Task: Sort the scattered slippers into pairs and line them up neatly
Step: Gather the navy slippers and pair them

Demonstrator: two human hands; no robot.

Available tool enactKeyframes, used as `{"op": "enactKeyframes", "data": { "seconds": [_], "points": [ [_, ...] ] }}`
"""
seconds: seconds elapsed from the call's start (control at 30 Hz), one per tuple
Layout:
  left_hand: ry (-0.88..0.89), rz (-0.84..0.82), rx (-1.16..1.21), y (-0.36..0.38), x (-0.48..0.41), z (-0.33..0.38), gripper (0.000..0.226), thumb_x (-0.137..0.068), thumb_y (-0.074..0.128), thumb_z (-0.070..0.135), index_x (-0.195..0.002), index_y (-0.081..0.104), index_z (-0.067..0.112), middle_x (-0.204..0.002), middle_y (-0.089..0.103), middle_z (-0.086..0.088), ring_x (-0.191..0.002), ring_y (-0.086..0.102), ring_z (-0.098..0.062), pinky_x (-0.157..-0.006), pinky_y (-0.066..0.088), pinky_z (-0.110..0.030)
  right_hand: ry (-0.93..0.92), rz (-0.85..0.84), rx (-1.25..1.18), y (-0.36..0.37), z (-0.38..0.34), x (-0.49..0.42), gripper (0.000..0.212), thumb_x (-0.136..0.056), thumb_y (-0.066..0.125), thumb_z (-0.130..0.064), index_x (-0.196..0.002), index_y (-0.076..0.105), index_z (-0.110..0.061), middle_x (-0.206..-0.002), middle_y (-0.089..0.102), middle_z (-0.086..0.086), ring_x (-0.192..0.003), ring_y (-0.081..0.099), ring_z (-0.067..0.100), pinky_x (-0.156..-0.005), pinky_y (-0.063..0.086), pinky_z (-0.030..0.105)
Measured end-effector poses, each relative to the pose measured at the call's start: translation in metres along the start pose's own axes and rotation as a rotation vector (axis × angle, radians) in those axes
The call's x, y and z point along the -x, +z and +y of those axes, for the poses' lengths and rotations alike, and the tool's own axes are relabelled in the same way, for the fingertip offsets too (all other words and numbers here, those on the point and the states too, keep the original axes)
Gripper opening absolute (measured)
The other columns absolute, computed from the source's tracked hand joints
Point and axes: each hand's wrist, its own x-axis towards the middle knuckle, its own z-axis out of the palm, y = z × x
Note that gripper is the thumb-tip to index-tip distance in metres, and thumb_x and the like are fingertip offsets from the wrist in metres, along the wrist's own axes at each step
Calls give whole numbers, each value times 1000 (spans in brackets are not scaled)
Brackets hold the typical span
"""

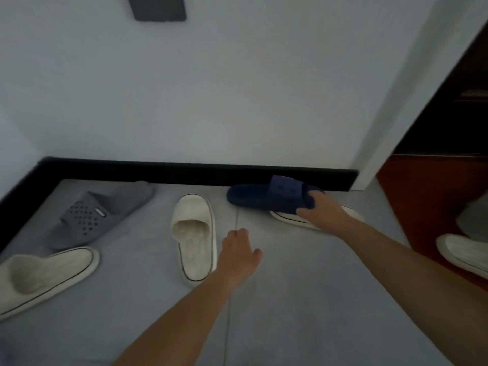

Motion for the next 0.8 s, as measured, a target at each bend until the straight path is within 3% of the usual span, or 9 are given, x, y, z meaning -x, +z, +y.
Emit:
{"op": "enactKeyframes", "data": {
  "seconds": [0.07, 0.13, 0.17, 0.23, 0.3, 0.43, 0.6, 0.73, 0.8],
  "points": [
    [23, -23, -10, 2, 4, -8, 59, -88, 52, 33, -139, 33, 12, -141, 34, -9, -130, 34, -25, -104, 36, -36, 129, 1, -334, 15, -12, -21, 43, -86, 63, -10, -124, 47, 3, -117, 60, 24, -99, 59, 35, -72, 45, 39],
    [25, -21, -26, 0, 5, -17, 58, -88, 51, 32, -139, 33, 12, -140, 34, -9, -130, 33, -25, -104, 37, -36, 254, -58, -721, 32, -16, -31, 55, -88, 60, -4, -136, 34, -1, -122, 57, 24, -92, 58, 28, -69, 47, 35],
    [15, -10, -33, -1, 5, -22, 56, -88, 51, 31, -138, 34, 11, -139, 35, -9, -129, 34, -25, -103, 38, -36, 291, -31, -814, 39, -15, -34, 57, -89, 59, -4, -138, 30, 0, -122, 57, 24, -89, 57, 24, -68, 47, 31],
    [-7, 10, -35, -6, 4, -29, 54, -88, 51, 30, -136, 36, 11, -138, 36, -9, -128, 33, -25, -102, 36, -35, 365, 68, -917, 48, -8, -38, 54, -87, 62, -6, -134, 37, 4, -102, 62, 16, -76, 56, 16, -64, 45, 25],
    [-7, 29, -15, -11, 1, -31, 53, -88, 53, 29, -136, 37, 10, -139, 35, -9, -129, 33, -25, -102, 35, -34, 409, 97, -960, 50, -3, -39, 48, -85, 65, -8, -129, 47, 3, -86, 60, 7, -67, 55, 12, -65, 48, 26],
    [23, 100, -5, -14, -2, -23, 53, -89, 55, 28, -135, 39, 9, -137, 38, -12, -126, 37, -26, -100, 36, -33, 391, 69, -965, 51, 4, -27, 50, -86, 66, -10, -131, 46, 0, -100, 60, 10, -70, 56, 12, -72, 47, 29],
    [126, 108, 64, -3, 2, 10, 54, -90, 55, 29, -137, 37, 9, -139, 41, -11, -125, 41, -25, -103, 36, -33, 376, 97, -957, 54, 21, 16, 13, -89, 62, -10, -100, 56, -8, -80, 59, 3, -67, 57, 13, -64, 51, 25],
    [107, 63, 168, 11, 6, 45, 47, -89, 55, 42, -124, 46, 12, -120, 57, -4, -109, 55, -24, -94, 46, -43, 322, 58, -901, 53, 36, 57, 4, -90, 58, -8, -86, 60, -10, -84, 61, 8, -70, 60, 15, -72, 54, 28],
    [25, 52, 299, 19, 6, 60, 43, -89, 57, 38, -118, 50, 8, -115, 61, -8, -99, 58, -23, -87, 48, -38, 299, 8, -868, 48, 39, 76, 5, -90, 58, -9, -93, 61, -6, -86, 62, 11, -69, 60, 15, -71, 53, 28]
  ]
}}
